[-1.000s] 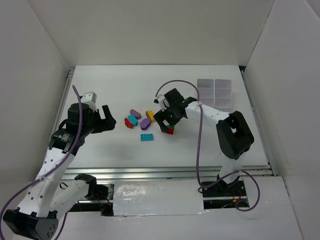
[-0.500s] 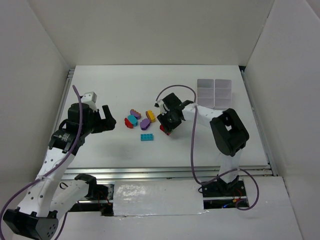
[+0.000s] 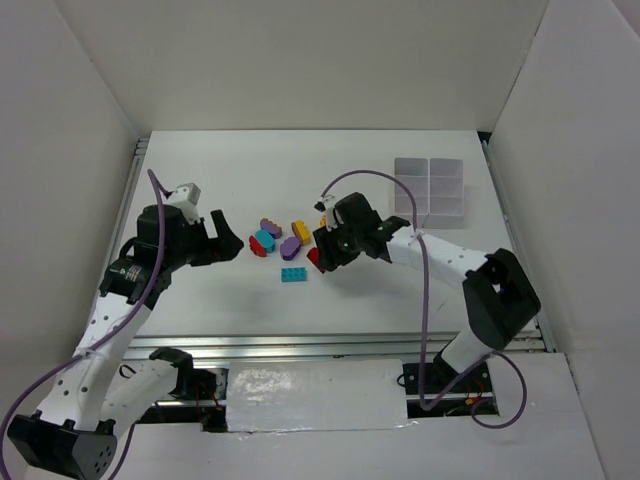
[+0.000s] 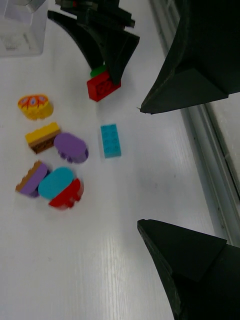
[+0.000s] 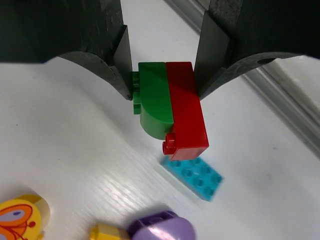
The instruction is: Sort the legos into containers by color
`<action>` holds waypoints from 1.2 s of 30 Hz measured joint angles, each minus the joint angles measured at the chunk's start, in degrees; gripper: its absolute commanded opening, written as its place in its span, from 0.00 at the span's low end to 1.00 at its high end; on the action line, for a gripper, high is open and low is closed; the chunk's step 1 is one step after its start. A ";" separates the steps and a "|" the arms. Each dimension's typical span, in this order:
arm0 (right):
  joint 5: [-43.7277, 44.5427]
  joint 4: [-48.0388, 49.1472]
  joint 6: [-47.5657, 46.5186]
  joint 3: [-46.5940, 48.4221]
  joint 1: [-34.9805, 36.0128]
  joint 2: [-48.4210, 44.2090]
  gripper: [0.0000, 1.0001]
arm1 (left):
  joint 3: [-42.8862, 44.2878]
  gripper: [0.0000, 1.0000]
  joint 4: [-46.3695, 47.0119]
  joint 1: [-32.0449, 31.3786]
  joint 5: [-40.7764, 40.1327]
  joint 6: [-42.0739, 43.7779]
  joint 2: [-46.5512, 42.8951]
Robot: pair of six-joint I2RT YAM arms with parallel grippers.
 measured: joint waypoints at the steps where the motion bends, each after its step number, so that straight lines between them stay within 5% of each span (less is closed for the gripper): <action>1: -0.11 0.63 1.03 -0.46 0.66 -1.66 0.00 | -0.35 0.99 0.87 0.02 2.43 -0.48 0.11; 7: 2.54 8.68 14.36 -6.23 9.27 -15.63 0.00 | -4.94 0.97 10.23 -1.16 19.89 -10.01 0.90; 11: 6.71 13.18 22.10 -7.02 13.33 -18.12 0.00 | -5.05 0.91 16.33 -3.87 24.65 -15.21 1.31; 21: 19.58 14.21 29.51 -6.34 20.94 -17.38 0.00 | -3.52 0.84 20.39 -11.91 24.22 -18.47 7.06; 36: 22.64 20.06 31.04 -10.01 21.14 -24.98 0.00 | -3.50 0.87 20.33 -12.76 20.00 -18.18 7.04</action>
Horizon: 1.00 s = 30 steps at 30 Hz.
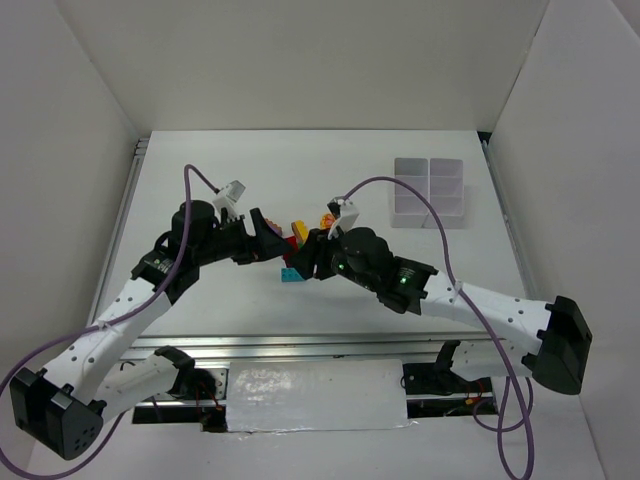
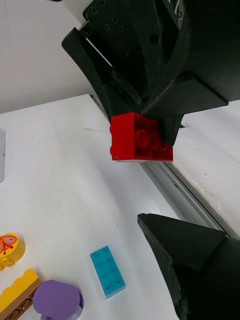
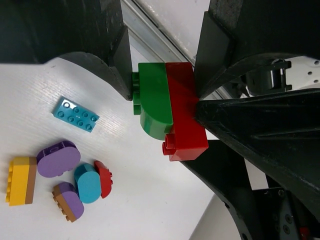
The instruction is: Sort the legos into containers by color
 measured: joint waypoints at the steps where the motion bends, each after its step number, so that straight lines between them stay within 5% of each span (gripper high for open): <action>1: -0.31 0.50 -0.13 -0.33 0.00 0.00 0.00 | 0.00 0.84 0.04 0.00 0.09 0.00 0.02; 6: -2.34 1.64 -0.59 -0.66 0.02 0.07 0.00 | -0.02 0.65 1.62 -0.13 1.70 -0.94 0.02; 9: -2.45 2.54 -0.68 -0.66 0.02 0.37 0.00 | -0.09 0.35 3.50 -0.33 3.02 -1.53 0.09; 12: -1.97 2.62 -0.83 -0.63 0.02 1.16 0.00 | -0.13 0.29 4.13 -0.48 3.10 -1.29 0.90; 15: -1.33 2.51 -0.81 -0.61 -0.02 1.97 0.00 | -0.33 0.00 4.39 -0.42 3.15 -1.29 1.81; 16: -1.25 2.51 -0.79 -0.55 -0.02 2.27 0.07 | -0.44 0.00 4.46 -0.28 3.15 -1.25 1.92; 17: -1.25 2.58 -0.79 -0.52 -0.02 2.51 0.61 | -0.52 0.00 4.44 -0.22 3.13 -1.22 2.03; 18: -1.29 2.64 -0.68 -0.52 -0.04 2.62 0.99 | -0.52 0.00 4.33 -0.17 3.08 -1.05 2.05; 25: -16.20 7.50 -2.34 -5.09 -4.15 -4.55 1.00 | 0.83 0.00 2.12 -0.66 5.79 4.59 1.92; 30: -29.03 7.04 -4.50 -6.19 -10.43 -15.15 1.00 | 1.62 0.00 3.54 -0.57 15.80 9.29 1.51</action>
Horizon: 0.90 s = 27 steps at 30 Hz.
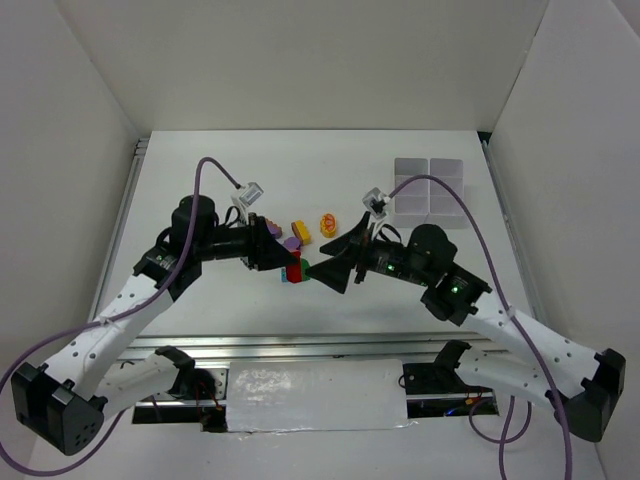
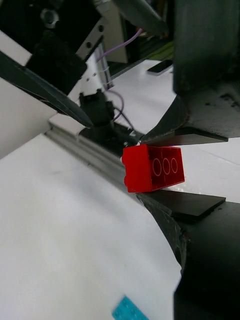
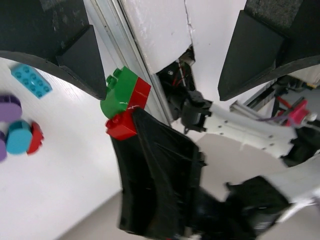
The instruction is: Sort the legos into containers by color
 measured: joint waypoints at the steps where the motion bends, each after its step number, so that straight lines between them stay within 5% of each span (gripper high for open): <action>1: -1.84 -0.31 -0.72 0.11 -0.57 -1.79 0.98 | 0.00 0.00 0.74 0.00 2.21 0.15 -0.07; 7: -11.13 -0.61 -2.32 0.55 -0.83 -3.56 0.84 | -2.56 0.00 12.11 0.00 14.91 -2.38 -1.68; 14: -13.90 -1.99 -2.27 1.40 -0.61 3.54 0.71 | -2.78 0.00 18.10 0.00 20.13 -4.37 -4.50; 18: -14.86 0.15 -2.08 1.40 0.09 3.04 0.41 | -2.99 0.00 18.84 0.04 20.13 -4.35 -5.88; 22: -17.16 1.68 -0.98 1.36 0.31 3.43 0.27 | -3.23 0.00 19.45 0.11 20.39 -4.35 -6.25; 24: -18.27 3.43 -0.39 0.79 0.28 3.56 0.00 | -3.26 0.00 19.56 0.11 20.52 -4.42 -6.23; 27: -19.41 5.92 0.79 -0.42 0.15 3.54 0.00 | -3.23 0.00 19.41 0.11 20.79 -4.50 -6.16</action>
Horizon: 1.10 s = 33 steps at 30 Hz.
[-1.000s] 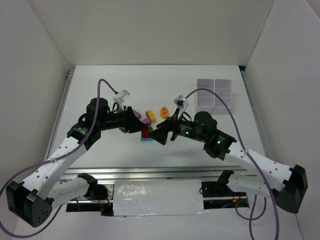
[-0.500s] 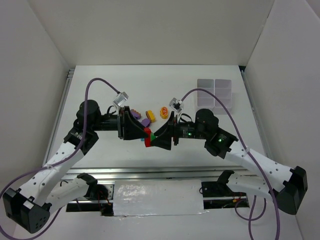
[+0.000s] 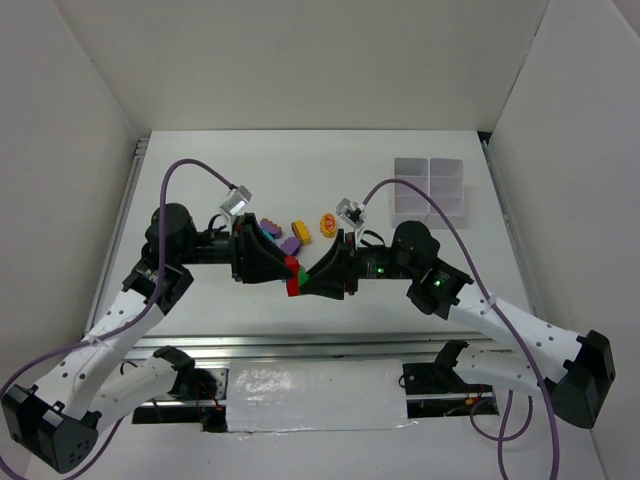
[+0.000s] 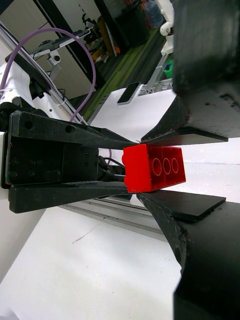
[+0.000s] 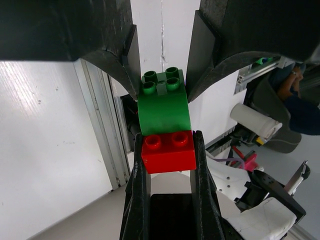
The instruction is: Sort the legos into containers by color
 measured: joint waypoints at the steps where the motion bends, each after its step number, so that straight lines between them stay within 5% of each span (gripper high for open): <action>1: -0.20 0.37 0.15 -0.20 -0.09 0.00 0.00 | 0.00 0.00 -0.22 0.00 0.02 0.07 0.09; 23: -6.05 1.38 -3.63 -5.27 -8.15 -5.31 0.00 | 0.61 0.00 -4.42 2.21 -0.96 2.91 1.36; 26: 6.71 -5.57 -4.11 -3.06 -8.11 -4.52 0.00 | 4.74 0.00 -13.70 2.40 -5.90 7.10 1.70; 33: 48.74 -23.82 3.69 14.29 -16.41 10.32 0.00 | 15.41 0.00 -35.06 2.51 -37.97 15.74 0.92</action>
